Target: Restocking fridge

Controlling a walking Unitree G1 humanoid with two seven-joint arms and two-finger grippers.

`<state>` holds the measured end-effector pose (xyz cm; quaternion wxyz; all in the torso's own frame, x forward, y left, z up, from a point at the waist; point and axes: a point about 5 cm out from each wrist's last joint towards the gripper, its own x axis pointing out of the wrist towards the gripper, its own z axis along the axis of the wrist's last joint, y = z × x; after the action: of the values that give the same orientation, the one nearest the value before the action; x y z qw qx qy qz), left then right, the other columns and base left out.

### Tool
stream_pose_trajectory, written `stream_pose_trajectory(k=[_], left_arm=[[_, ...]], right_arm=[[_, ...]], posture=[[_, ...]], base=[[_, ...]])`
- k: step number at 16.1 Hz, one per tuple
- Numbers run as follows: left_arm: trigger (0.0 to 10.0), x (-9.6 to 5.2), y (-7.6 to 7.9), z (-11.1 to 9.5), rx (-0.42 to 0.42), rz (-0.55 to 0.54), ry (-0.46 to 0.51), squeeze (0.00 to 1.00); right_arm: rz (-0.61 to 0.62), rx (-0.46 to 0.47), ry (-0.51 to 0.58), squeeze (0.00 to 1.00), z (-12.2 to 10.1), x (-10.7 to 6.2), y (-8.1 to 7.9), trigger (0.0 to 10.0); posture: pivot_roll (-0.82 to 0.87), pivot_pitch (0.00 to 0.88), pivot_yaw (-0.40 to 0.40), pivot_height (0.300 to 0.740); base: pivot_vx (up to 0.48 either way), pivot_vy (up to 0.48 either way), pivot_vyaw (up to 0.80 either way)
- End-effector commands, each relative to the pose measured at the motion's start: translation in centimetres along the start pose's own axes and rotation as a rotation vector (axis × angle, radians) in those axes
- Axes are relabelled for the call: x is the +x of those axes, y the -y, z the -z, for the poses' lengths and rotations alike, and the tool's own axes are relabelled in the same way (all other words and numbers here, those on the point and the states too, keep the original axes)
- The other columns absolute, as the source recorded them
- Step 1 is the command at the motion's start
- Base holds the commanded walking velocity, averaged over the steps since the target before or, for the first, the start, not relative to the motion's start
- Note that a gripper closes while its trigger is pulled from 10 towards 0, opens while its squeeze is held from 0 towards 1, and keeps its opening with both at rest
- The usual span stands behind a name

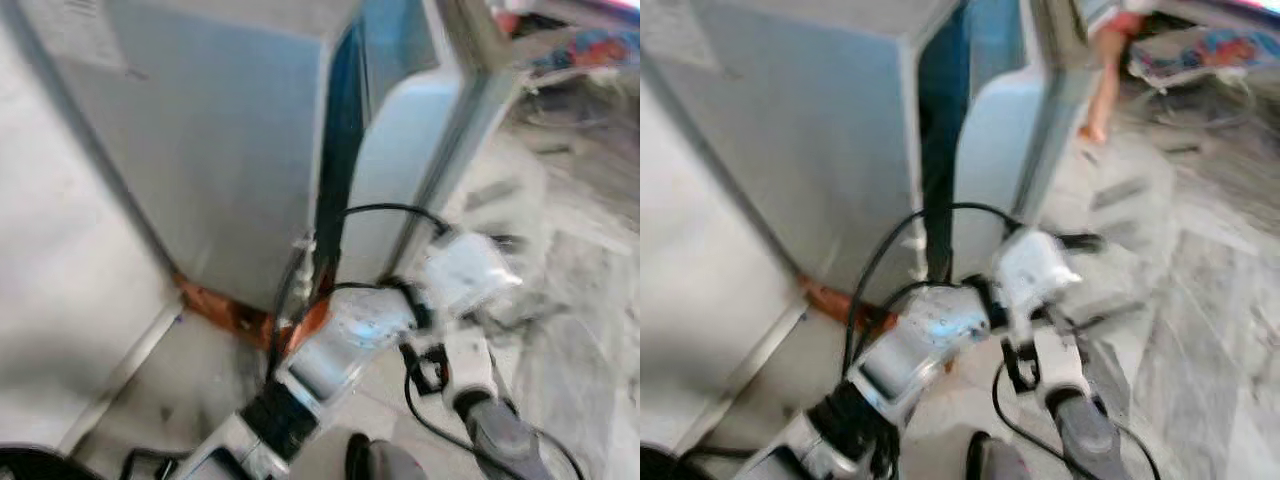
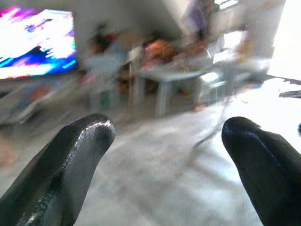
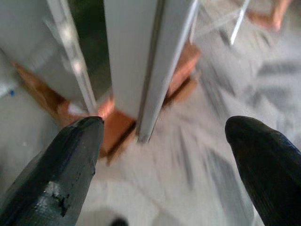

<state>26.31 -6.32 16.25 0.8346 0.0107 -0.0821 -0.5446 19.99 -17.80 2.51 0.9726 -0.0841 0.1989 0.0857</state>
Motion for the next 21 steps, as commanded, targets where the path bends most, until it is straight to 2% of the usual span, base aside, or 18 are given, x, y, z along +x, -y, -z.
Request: stream_pose_trajectory(k=[1,2,4,6,8,11,15,16,17,20,21], left_arm=[[10.0,1.8,-0.2,-2.0,0.000,-0.044,0.082,0.00],[10.0,0.8,-1.8,-1.2,0.017,-0.126,0.061,0.00],[10.0,-1.4,-4.1,0.4,0.042,-0.235,-0.002,0.00],[10.0,-4.2,-5.5,1.5,0.029,-0.314,-0.054,0.00],[10.0,-5.6,-5.8,2.2,0.008,-0.351,-0.085,0.00],[10.0,-6.3,-5.9,3.3,0.001,-0.406,-0.089,0.00],[10.0,-5.5,-5.4,3.2,-0.006,-0.388,-0.092,0.00],[10.0,-5.2,-5.7,3.3,-0.005,-0.399,-0.103,0.00],[10.0,-5.1,-6.5,4.0,0.019,-0.453,-0.170,0.00],[10.0,-5.0,-8.0,4.5,0.004,-0.539,-0.215,0.00],[10.0,-5.0,-9.2,4.7,0.002,-0.604,-0.253,0.00]], right_arm=[[0.010,0.012,-0.036,0.00,0.8,-0.2,0.3,10.0],[0.008,0.015,-0.038,0.00,0.8,-0.1,0.3,10.0],[0.006,0.017,-0.037,0.00,0.9,-0.3,0.2,10.0],[0.012,0.023,-0.047,0.00,1.1,-0.5,0.3,10.0],[0.010,0.019,-0.049,0.00,1.1,-0.6,0.3,10.0],[0.003,0.015,-0.048,0.00,1.1,-0.5,0.3,10.0],[0.002,0.015,-0.047,0.00,0.9,-0.4,0.2,10.0],[0.004,0.014,-0.046,0.00,0.9,-0.4,0.2,10.0],[0.007,0.014,-0.043,0.00,0.8,-0.3,0.2,10.0],[0.013,0.014,-0.037,0.00,0.7,-0.3,0.1,10.0],[0.014,0.013,-0.035,0.00,0.6,-0.3,0.1,10.0]], posture=[[0.07,0.141,-0.037,0.740],[0.07,0.142,-0.036,0.740],[0.07,0.142,-0.036,0.740],[0.07,0.143,-0.043,0.740],[0.07,0.144,-0.046,0.740],[0.08,0.145,-0.052,0.740],[0.07,0.141,-0.046,0.740],[0.07,0.140,-0.043,0.740],[0.07,0.139,-0.041,0.740],[0.06,0.139,-0.036,0.740],[0.06,0.139,-0.034,0.740]], base=[[0.000,0.000,0.00],[0.000,0.000,0.00],[0.000,0.000,0.00],[0.000,0.000,0.00],[0.000,-0.308,-0.62],[0.000,-0.365,0.00],[0.000,-0.370,0.00],[0.244,-0.337,0.00],[0.240,0.000,0.00],[0.263,0.000,0.00],[0.262,0.000,0.00]])
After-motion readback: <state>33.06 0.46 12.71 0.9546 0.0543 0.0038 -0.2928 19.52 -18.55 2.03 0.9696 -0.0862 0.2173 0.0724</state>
